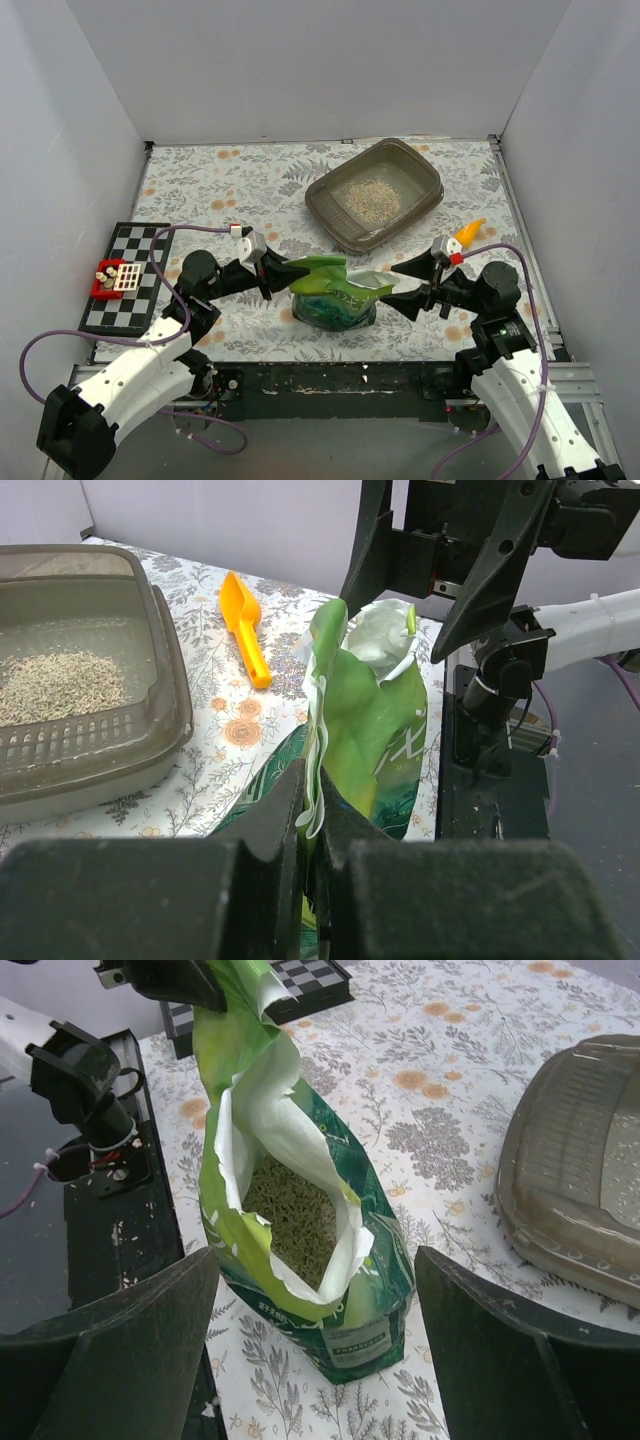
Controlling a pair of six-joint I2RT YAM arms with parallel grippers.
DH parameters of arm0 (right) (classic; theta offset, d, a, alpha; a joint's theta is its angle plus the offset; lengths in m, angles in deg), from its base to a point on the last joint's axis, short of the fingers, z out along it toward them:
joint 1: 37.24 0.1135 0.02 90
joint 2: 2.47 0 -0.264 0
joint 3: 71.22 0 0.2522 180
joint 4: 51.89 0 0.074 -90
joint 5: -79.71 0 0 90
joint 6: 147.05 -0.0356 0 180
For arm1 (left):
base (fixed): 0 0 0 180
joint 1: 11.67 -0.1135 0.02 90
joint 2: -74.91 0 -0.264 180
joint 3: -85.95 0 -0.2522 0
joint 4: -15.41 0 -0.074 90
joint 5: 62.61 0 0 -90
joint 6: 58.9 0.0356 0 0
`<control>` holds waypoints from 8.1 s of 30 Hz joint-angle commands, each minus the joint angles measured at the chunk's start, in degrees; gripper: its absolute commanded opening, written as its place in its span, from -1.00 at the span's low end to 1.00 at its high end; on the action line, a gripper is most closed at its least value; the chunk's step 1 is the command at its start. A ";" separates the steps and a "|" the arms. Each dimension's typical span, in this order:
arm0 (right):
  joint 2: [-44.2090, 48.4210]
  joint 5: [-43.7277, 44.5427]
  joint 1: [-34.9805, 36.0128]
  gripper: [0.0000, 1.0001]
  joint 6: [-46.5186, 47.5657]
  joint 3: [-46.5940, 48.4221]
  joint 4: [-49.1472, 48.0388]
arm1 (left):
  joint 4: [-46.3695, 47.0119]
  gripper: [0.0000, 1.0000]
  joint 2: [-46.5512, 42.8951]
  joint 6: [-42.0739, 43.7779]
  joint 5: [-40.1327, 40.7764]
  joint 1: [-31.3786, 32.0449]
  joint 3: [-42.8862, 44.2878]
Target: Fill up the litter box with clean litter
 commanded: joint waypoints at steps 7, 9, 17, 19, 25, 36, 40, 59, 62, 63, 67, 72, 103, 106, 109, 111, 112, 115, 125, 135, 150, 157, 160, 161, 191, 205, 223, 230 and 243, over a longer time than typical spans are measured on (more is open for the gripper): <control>-6.35 -5.54 -0.10 0.71 -11.37 -5.19 -27.56 | -1.37 -1.00 0.57 1.01 1.06 -0.48 -0.50; -7.93 -6.07 -0.10 0.70 -13.22 -5.98 -31.25 | -1.37 -1.00 0.58 1.19 1.15 -0.57 -0.50; -13.38 -7.04 -0.10 0.65 -21.48 -8.97 -45.84 | -0.41 -1.00 0.84 1.10 1.06 -0.57 -0.59; -14.44 -7.13 -0.10 0.65 -23.85 -10.20 -49.97 | 0.38 -1.00 1.10 0.75 0.54 -0.48 -0.67; -18.39 -6.86 -0.01 0.63 -30.62 -13.36 -62.54 | 2.49 -1.00 1.54 0.05 0.18 -0.48 -0.94; -26.38 -6.77 1.74 0.37 -33.44 -12.66 -70.98 | 4.60 -1.00 2.86 -0.83 -0.70 -0.57 -0.94; -29.82 -7.48 2.45 0.34 -35.19 -12.66 -75.21 | 5.39 -1.00 3.65 -1.01 -0.78 -0.48 -0.68; -32.39 -11.26 2.80 -0.97 -42.33 -8.45 -77.29 | 0.32 -1.00 10.50 -0.31 -2.89 -0.57 10.20; -26.24 -11.43 2.71 -0.97 -34.87 -5.47 -60.78 | -5.23 -0.91 13.22 1.19 -4.56 -0.48 16.88; -24.57 -11.52 2.71 -0.97 -32.24 -4.24 -54.97 | -6.89 -0.86 13.93 1.54 -6.13 -0.48 18.64; -20.69 -11.43 2.45 -0.97 -27.56 -2.21 -43.50 | -15.33 -0.57 18.06 3.47 -15.35 -0.57 25.07; -19.02 -10.73 2.01 -0.97 -27.64 -4.40 -43.13 | -17.99 -0.44 19.21 2.07 -20.74 -0.57 21.84; -17.08 -7.21 2.01 -0.97 -48.21 -3.45 -27.44 | -24.38 -1.00 20.19 -17.79 -18.18 -0.57 18.05; -17.43 -5.63 1.92 -0.97 -44.79 0.16 -12.32 | -28.70 -1.00 17.63 -21.12 -19.94 -0.57 17.17; -20.93 -8.61 2.01 -0.97 -45.66 0.26 -3.52 | -34.75 -1.00 15.08 -22.72 -19.42 -0.57 16.29; -21.39 -7.84 2.10 -0.97 -44.61 -0.44 1.06 | -40.89 -1.00 14.38 -22.54 -17.50 -0.57 16.81; -21.30 -6.87 1.92 -0.97 -44.17 -0.88 2.12 | -44.58 -1.00 14.46 -21.58 -17.05 -0.57 17.34; -21.30 -7.04 1.92 -0.97 -45.04 -2.90 4.85 | -51.80 -1.00 13.50 -21.31 -14.77 -0.66 19.18; -20.60 -10.03 1.92 -0.97 -32.93 -1.07 20.04 | -58.43 -1.00 16.56 -17.61 -12.12 -0.75 15.94; -14.98 -7.93 1.92 -0.97 -34.76 -2.03 19.44 | -51.65 -1.00 22.10 -18.50 -14.14 -0.75 18.48; -18.57 6.86 2.27 0.25 -5.95 26.34 38.25 | -56.83 -1.00 25.27 -15.69 -13.71 -0.75 21.47; -20.68 1.85 5.87 0.20 3.90 35.05 41.07 | -58.68 -1.00 26.50 -14.81 -13.09 -0.75 23.58; -21.30 2.09 12.00 0.20 4.96 36.20 38.88 | -58.94 -1.00 27.29 -14.54 -13.18 -0.75 24.11; -21.73 3.67 15.25 0.20 5.14 36.38 37.91 | -58.77 -1.00 27.47 -14.63 -13.27 -0.75 24.20; -32.99 41.74 49.73 0.26 16.66 30.32 37.11 | -62.11 -1.00 32.83 -11.29 -14.58 -0.75 28.77; -35.10 44.82 49.65 -0.38 17.36 25.39 36.59 | -62.19 -1.00 33.45 -10.06 -17.75 -1.80 30.09; -36.59 46.23 47.02 -0.97 12.36 28.38 39.40 | -54.21 -0.52 22.48 -8.04 -0.10 -5.58 35.79; -34.57 40.70 41.31 -0.97 7.70 29.26 38.35 | -48.05 -0.35 14.56 -3.57 -5.52 -4.36 32.91; -35.89 28.38 35.67 -0.97 6.37 31.99 38.87 | -38.21 0.03 14.90 11.82 -13.53 1.45 26.22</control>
